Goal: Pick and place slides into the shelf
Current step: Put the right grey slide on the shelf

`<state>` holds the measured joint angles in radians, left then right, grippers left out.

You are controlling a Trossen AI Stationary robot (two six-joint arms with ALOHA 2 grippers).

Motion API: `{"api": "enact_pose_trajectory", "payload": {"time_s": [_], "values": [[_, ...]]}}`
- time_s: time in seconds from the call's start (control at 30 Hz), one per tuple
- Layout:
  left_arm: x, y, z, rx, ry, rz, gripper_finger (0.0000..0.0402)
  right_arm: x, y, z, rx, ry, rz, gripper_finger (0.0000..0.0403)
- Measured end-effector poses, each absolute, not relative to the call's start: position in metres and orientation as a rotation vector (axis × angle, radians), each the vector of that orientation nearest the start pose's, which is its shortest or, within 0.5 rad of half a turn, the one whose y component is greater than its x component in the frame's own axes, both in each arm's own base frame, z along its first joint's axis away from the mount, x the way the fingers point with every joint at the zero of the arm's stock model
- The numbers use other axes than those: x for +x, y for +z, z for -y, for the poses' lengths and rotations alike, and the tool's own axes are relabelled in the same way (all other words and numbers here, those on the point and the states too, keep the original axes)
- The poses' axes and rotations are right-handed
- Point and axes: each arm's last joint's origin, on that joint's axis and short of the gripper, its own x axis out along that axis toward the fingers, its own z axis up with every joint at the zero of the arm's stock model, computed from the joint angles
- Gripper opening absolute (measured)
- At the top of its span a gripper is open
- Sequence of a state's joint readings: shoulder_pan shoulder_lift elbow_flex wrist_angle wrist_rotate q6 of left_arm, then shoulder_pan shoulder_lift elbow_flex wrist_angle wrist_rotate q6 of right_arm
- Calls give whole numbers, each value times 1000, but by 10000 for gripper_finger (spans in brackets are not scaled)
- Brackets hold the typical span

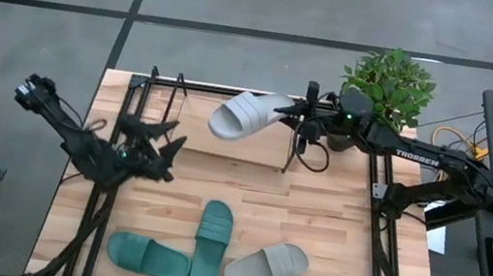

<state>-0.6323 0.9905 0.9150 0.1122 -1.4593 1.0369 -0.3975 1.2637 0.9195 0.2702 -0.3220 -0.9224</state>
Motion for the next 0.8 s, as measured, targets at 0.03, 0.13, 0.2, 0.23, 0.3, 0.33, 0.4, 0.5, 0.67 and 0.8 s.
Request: {"api": "enact_pose_trajectory", "payload": {"time_s": [0.03,0.13,0.2,0.23,0.3,0.33,0.4,0.5,0.67,0.8], "values": [[177,370,97,944,755,-410,212,268,321,103,-890,-37,-105,47],[182,371,112,958,733,-405,212,271,316,105,-881,-35,-120,47],[186,367,120,981,724,-415,212,272,314,106,-876,-30,-130,47],[187,366,123,988,719,-416,212,273,313,106,-875,-28,-134,47],[188,364,129,986,715,-412,212,273,312,106,-872,-24,-139,47],[187,362,131,984,713,-410,212,273,312,106,-873,-22,-137,47],[188,359,136,995,702,-409,212,273,313,105,-873,-8,-126,47],[193,353,141,1014,696,-417,212,273,313,104,-871,41,-96,47],[198,349,146,976,700,-399,213,275,313,98,-868,78,-86,47],[203,346,150,964,700,-392,213,276,309,94,-853,141,-94,47]]}}
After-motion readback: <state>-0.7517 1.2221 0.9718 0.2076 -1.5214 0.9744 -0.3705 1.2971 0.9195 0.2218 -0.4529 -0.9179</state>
